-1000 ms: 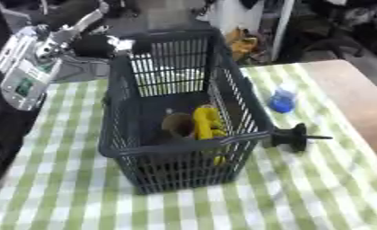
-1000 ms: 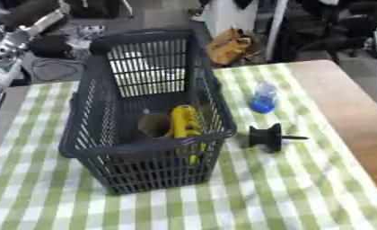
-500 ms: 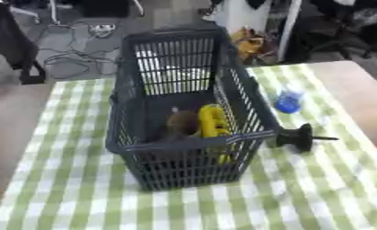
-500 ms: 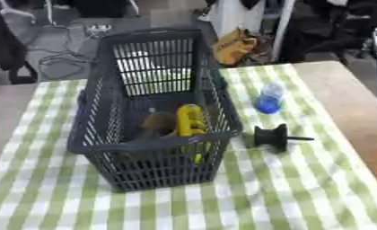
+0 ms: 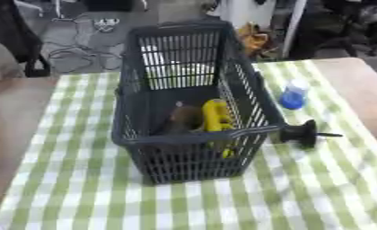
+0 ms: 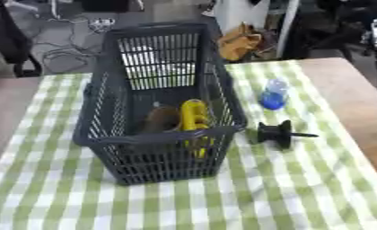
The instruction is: Pick up objects on the table and place them in the box.
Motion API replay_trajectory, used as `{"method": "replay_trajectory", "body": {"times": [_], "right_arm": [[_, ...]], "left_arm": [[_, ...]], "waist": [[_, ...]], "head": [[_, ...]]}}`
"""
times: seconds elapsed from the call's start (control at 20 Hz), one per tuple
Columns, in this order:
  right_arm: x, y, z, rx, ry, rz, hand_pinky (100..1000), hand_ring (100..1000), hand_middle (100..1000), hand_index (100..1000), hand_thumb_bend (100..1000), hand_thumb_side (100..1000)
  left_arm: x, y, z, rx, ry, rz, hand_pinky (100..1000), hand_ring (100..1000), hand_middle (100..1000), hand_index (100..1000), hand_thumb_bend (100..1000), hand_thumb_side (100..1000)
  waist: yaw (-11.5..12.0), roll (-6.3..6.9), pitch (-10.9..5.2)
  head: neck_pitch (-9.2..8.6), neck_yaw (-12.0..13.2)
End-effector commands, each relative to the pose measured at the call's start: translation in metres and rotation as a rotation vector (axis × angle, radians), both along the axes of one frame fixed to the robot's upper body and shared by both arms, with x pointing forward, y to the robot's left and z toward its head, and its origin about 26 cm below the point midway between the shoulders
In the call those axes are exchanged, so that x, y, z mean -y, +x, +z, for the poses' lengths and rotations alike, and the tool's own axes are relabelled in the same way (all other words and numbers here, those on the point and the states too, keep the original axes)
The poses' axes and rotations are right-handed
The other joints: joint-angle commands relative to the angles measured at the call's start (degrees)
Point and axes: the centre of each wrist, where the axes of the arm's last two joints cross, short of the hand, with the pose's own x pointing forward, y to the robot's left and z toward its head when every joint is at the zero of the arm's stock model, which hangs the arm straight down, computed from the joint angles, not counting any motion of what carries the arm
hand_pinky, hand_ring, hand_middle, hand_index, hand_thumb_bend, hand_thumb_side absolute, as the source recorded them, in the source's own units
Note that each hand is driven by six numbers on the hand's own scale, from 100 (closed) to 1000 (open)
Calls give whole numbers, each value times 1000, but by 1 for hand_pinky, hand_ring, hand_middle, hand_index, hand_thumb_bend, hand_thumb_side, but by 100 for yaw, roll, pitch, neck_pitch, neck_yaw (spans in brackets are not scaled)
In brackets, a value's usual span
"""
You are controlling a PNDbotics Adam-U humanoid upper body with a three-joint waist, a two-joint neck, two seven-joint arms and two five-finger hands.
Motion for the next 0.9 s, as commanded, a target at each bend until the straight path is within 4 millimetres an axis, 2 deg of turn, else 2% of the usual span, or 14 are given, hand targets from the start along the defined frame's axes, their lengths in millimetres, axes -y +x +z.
{"method": "replay_trajectory", "body": {"times": [0.05, 0.9], "right_arm": [[6, -4, 11, 31, -16, -7, 616, 775, 752, 975, 100, 705], [7, -6, 12, 35, -16, -3, 617, 782, 754, 977, 100, 704]], "left_arm": [[1, -7, 16, 77, 10, -24, 550, 703, 770, 837, 707, 971], [19, -17, 16, 113, 9, -91, 553, 698, 760, 835, 699, 937]], "waist": [[4, -85, -179], [33, -114, -121]], "head": [[52, -8], [82, -48]]}}
